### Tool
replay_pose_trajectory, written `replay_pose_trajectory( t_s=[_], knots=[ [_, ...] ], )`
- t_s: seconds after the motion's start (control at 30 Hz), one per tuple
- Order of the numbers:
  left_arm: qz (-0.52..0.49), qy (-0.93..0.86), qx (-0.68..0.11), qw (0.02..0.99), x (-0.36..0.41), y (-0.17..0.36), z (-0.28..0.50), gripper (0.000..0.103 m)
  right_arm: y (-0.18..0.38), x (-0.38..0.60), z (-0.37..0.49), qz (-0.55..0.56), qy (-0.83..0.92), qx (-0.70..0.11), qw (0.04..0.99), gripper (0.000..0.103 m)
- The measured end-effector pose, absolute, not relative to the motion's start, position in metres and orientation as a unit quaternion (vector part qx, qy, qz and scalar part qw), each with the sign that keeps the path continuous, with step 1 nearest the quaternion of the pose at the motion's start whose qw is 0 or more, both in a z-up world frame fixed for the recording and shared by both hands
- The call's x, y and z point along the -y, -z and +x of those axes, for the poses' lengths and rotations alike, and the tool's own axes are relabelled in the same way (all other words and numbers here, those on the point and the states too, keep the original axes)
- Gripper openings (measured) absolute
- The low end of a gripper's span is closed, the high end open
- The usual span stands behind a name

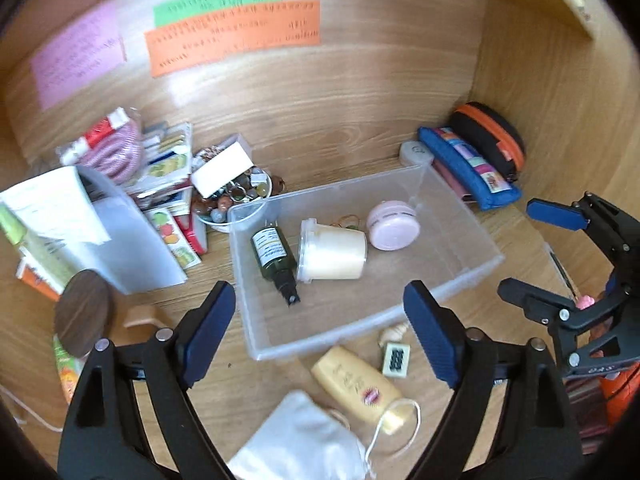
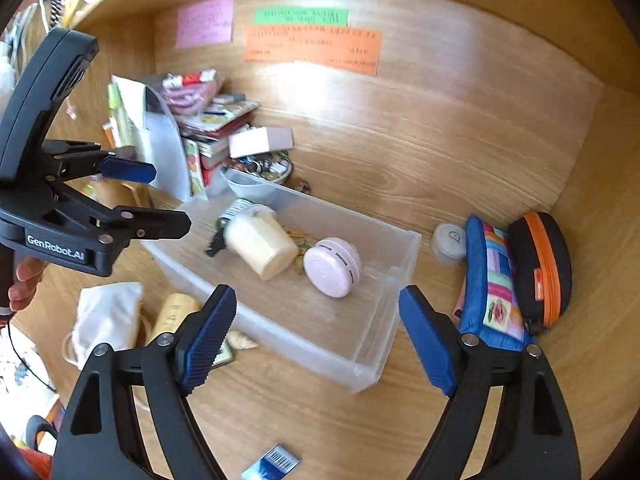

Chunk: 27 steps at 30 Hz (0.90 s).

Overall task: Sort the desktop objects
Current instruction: 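Lower the cream jar and pink case into the bin, opening both tools, then grasp the white pouch with the left tool while the right tool grasps the blue box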

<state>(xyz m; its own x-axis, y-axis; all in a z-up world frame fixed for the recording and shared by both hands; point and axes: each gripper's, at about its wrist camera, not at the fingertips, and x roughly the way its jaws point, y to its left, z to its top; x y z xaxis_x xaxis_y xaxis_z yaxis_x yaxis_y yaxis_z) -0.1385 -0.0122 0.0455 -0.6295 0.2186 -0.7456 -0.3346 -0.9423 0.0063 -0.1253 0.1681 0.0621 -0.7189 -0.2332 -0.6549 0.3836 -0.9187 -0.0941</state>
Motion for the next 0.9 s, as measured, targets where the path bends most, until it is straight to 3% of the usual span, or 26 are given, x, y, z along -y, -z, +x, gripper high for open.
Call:
replay_pose_trajectory(
  t_s=[0.2,0.53,0.67,0.8,0.87,0.9],
  knots=[
    [-0.391,-0.906,-0.078,0.141,0.033,-0.043,-0.096,0.095,-0.06,-0.167,-0.083,0.312,0.93,-0.125,0.149,0.088],
    [-0.463,-0.868,-0.089,0.155,0.06,0.046,-0.059,0.096,-0.013,-0.185,-0.04,0.349,0.918,-0.121,0.144,0.088],
    [-0.473,-0.862,-0.058,0.174,0.067,0.067,-0.049,0.096,0.009,-0.184,-0.027,0.36,0.913,-0.141,0.134,0.088],
    [-0.478,-0.858,-0.039,0.184,0.067,0.076,-0.049,0.097,0.025,-0.183,-0.02,0.364,0.911,-0.141,0.13,0.086],
    [-0.48,-0.856,-0.043,0.189,0.063,0.079,-0.05,0.097,0.032,-0.185,-0.022,0.377,0.907,-0.131,0.135,0.081],
    [-0.48,-0.855,-0.05,0.192,0.059,0.08,-0.05,0.098,0.038,-0.186,-0.026,0.388,0.903,-0.128,0.132,0.074]
  ],
)
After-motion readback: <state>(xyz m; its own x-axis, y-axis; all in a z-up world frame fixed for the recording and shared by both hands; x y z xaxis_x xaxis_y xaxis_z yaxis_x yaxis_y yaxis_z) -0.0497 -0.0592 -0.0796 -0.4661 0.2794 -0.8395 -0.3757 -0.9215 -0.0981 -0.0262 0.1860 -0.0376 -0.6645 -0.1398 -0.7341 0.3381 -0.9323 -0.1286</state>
